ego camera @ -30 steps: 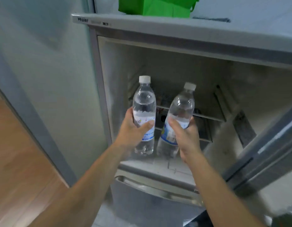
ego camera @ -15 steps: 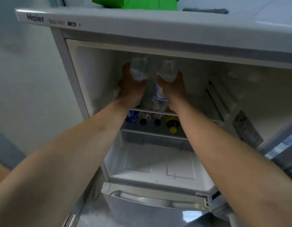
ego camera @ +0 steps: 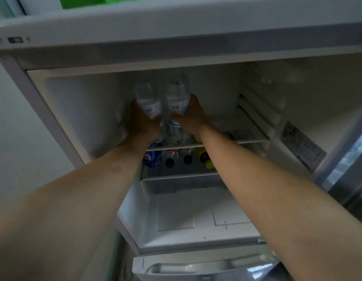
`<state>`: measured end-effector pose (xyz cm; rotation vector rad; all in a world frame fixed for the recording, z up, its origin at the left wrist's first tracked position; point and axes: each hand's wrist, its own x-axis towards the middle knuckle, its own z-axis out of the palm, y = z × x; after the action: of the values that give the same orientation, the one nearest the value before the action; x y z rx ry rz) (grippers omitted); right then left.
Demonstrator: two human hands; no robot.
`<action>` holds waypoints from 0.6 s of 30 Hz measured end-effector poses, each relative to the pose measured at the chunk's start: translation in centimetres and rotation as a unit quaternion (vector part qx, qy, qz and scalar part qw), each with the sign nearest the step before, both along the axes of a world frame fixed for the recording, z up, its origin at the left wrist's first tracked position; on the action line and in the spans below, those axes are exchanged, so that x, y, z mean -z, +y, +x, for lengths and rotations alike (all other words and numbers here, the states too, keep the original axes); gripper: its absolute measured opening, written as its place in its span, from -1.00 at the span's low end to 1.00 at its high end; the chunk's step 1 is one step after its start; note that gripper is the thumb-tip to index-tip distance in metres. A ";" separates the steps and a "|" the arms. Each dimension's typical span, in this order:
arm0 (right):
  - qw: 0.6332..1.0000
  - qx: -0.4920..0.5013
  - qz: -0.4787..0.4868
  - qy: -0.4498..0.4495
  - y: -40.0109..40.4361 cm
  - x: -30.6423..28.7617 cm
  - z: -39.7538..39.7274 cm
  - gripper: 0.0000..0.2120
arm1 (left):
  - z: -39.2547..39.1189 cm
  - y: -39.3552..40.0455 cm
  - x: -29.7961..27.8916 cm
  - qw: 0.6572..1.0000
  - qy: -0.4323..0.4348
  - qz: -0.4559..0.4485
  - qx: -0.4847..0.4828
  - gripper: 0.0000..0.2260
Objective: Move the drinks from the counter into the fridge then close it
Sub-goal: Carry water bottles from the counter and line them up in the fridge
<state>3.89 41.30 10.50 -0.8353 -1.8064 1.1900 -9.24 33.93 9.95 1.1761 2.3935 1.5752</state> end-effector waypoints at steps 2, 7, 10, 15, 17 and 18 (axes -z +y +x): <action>0.989 0.042 0.050 -0.134 -0.3 0.7 0.8 -0.34 | -0.5 -0.2 0.4 0.994 0.054 -0.085 -0.038 -0.29; 0.986 0.070 0.020 -0.153 -0.4 1.5 0.3 -0.33 | -0.1 0.8 0.8 0.996 0.018 -0.074 -0.054 -0.37; 0.987 0.047 0.012 -0.153 1.0 1.4 -0.8 -0.36 | -0.4 2.1 1.2 0.998 -0.006 -0.038 -0.055 -0.41; 0.989 0.021 0.027 -0.146 4.2 1.2 -3.7 -0.38 | -1.6 5.0 0.7 0.998 -0.011 -0.034 -0.056 -0.37; 0.987 0.028 0.029 -0.155 5.7 1.1 -5.0 -0.36 | -2.1 6.2 0.4 0.997 -0.032 -0.035 -0.057 -0.37; 0.985 0.031 0.032 -0.166 6.1 0.8 -5.6 -0.37 | -2.4 6.8 0.4 0.997 -0.044 -0.033 -0.055 -0.41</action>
<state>-1.70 47.40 9.70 -1.0950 -2.0559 0.9896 -11.65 40.73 9.60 0.9601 2.4710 1.5296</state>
